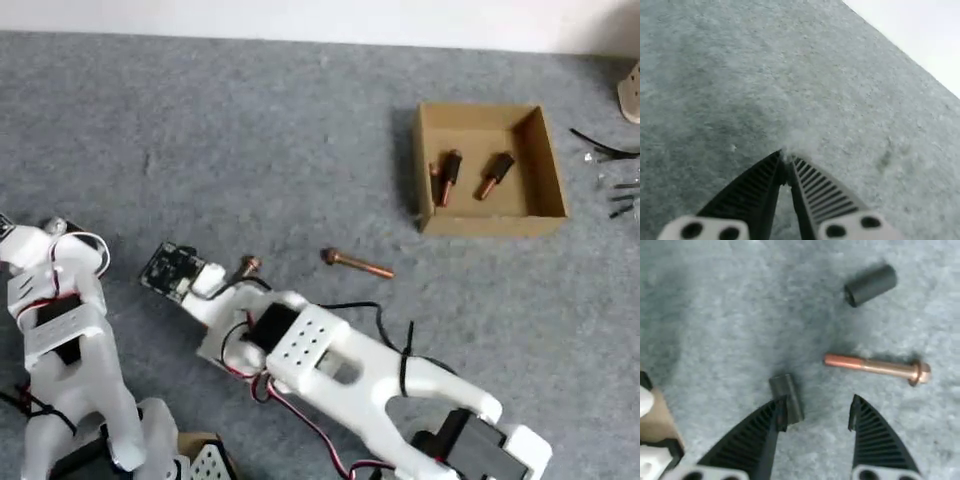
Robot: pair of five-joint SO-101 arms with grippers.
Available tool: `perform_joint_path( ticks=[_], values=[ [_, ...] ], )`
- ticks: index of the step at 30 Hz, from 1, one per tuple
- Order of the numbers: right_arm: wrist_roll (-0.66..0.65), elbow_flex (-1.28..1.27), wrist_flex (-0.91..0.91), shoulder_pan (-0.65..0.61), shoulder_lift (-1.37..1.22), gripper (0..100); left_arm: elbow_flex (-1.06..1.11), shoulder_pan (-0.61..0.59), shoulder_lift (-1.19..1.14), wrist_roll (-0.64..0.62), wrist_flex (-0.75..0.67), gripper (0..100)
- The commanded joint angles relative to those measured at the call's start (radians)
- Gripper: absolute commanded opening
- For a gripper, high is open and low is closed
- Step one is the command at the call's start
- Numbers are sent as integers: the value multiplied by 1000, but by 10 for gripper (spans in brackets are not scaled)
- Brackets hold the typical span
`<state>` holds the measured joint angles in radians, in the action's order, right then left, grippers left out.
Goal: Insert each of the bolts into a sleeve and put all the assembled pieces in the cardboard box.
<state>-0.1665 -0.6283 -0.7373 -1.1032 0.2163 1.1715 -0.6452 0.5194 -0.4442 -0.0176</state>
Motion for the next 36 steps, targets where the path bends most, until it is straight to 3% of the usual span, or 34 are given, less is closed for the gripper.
perform_joint_path(
  ticks=[1, 6, 12, 32, 34, 36],
  values=[
    [-17, 58, -2, -27, -42, 177, -45, -15, 4, -5, 0, 7],
    [-17, 176, -16, -30, -242, 177, -45, -8, 2, -5, 0, 7],
    [-11, 283, -139, -96, -286, 177, -45, -8, 2, -5, 0, 7],
    [-11, 292, -188, -97, -466, 176, -44, -8, 2, -5, 0, 7],
    [-14, 292, -206, -97, -467, 146, -44, -8, 2, -5, 0, 7],
    [-15, 292, -216, -97, -466, 46, -44, -8, 2, -5, 0, 7]
  ],
)
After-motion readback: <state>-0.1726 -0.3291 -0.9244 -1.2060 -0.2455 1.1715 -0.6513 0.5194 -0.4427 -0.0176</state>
